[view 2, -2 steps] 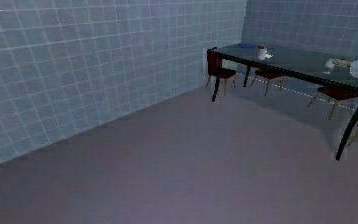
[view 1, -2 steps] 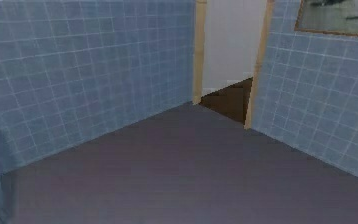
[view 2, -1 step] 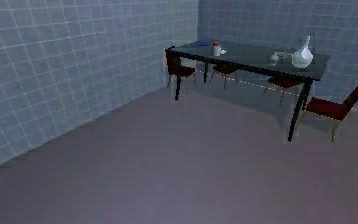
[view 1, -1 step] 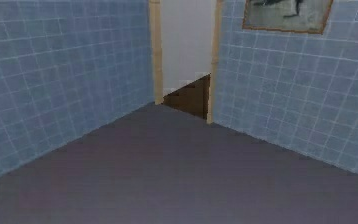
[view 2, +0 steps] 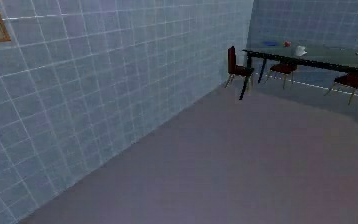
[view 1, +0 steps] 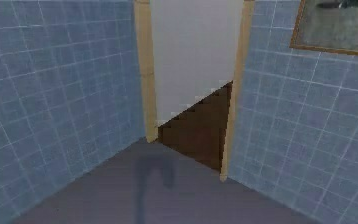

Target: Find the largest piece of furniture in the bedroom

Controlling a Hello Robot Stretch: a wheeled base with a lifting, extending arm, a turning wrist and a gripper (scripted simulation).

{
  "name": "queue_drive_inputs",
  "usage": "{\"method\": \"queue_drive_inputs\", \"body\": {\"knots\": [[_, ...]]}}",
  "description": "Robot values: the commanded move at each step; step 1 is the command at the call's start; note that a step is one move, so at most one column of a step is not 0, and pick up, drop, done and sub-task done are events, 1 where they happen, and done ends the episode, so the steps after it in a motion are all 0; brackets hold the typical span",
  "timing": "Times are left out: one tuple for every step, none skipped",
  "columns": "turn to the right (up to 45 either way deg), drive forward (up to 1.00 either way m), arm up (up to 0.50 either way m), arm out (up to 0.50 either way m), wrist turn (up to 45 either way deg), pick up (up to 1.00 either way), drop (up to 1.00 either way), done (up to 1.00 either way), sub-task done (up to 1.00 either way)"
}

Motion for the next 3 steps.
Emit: {"method": "queue_drive_inputs", "body": {"knots": [[0.0,1.0,0.0,0.0,0.0,0.0,0.0,0.0,0.0],[9.0,0.0,0.0,0.0,0.0,0.0,0.0,0.0,0.0],[0.0,0.2,0.0,0.0,0.0,0.0,0.0,0.0,0.0]]}}
